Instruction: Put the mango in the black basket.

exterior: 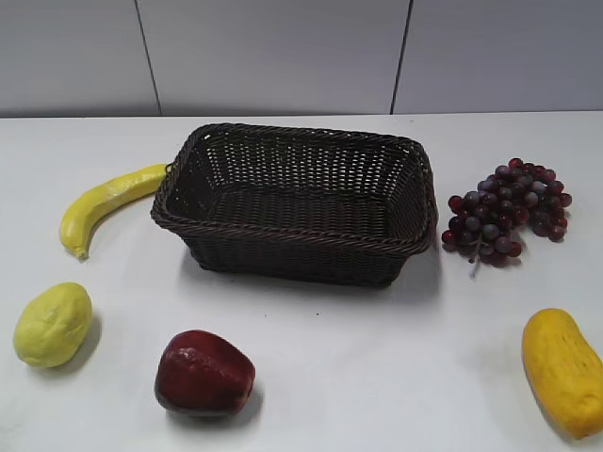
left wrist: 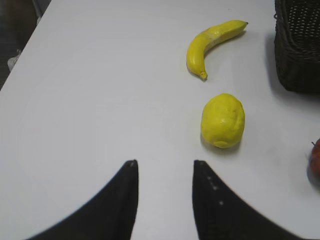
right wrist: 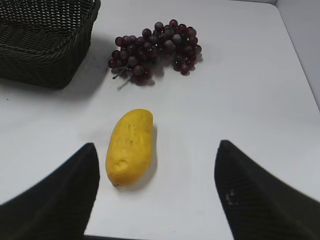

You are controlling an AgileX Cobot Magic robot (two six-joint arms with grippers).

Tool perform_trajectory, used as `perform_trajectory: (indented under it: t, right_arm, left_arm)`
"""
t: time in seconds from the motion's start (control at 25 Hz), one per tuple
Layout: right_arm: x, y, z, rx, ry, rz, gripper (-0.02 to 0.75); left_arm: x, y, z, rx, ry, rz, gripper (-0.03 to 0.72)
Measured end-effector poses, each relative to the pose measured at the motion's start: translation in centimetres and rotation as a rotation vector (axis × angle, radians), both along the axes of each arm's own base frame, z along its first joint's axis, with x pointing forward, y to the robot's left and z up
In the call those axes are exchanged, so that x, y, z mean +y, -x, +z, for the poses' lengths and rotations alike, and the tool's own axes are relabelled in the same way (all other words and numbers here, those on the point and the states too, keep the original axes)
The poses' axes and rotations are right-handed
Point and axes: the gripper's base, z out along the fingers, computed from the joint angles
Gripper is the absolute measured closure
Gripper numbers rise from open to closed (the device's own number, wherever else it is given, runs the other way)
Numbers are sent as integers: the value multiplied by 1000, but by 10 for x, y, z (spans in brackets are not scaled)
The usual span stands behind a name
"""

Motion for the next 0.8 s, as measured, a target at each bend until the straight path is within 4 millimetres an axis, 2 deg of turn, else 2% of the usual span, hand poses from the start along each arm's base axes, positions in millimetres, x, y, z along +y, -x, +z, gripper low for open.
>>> perform_trajectory:
  t: [0.8]
  right_arm:
    - [0,0,0,0,0,0,183]
  left_arm:
    - [0,0,0,0,0,0,416]
